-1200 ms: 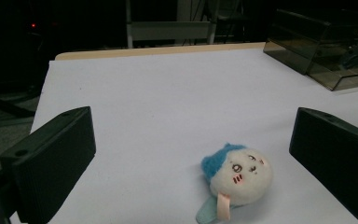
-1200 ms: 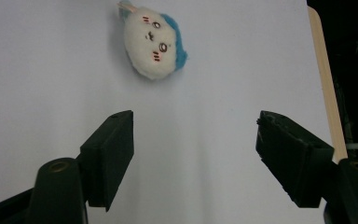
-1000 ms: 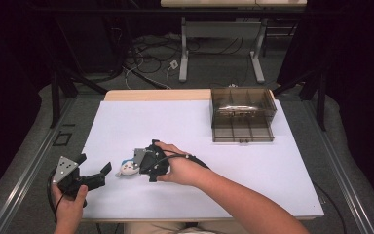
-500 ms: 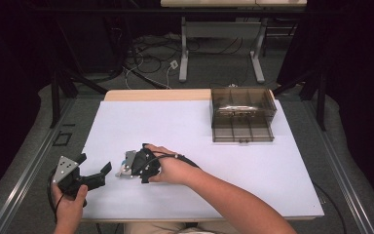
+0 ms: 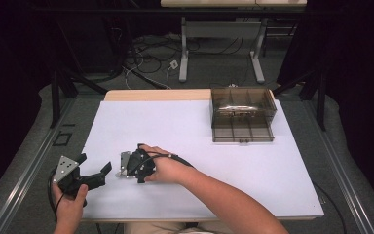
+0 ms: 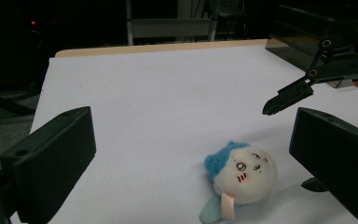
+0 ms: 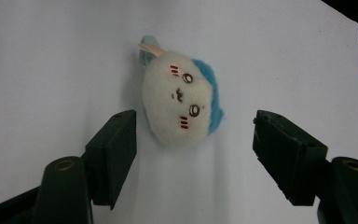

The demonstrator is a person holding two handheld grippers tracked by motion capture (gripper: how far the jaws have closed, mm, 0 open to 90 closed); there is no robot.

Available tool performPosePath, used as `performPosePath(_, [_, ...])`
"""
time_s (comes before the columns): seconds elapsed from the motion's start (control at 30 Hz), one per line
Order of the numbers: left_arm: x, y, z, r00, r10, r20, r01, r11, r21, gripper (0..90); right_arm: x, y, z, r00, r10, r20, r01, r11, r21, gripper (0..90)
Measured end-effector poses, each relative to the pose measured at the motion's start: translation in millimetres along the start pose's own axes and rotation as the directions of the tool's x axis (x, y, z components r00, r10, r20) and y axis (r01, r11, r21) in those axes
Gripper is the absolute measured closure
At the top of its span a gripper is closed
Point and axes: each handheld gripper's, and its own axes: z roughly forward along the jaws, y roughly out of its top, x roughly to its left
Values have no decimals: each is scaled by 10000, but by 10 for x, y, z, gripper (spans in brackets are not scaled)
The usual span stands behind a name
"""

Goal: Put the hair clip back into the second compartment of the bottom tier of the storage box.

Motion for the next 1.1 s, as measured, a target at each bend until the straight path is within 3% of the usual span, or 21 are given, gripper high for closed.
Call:
performPosePath(0.77, [25,-5,-2,9999,-128,1,128,9999,-29,4,-12,110,263,9983,291,-510,-289,9996,47,261])
performPosePath(1.1, [27,-6,3,9999,-118,14,118,9999,0,5,-33,96,340,9975,426,-555,-414,9989,221,342])
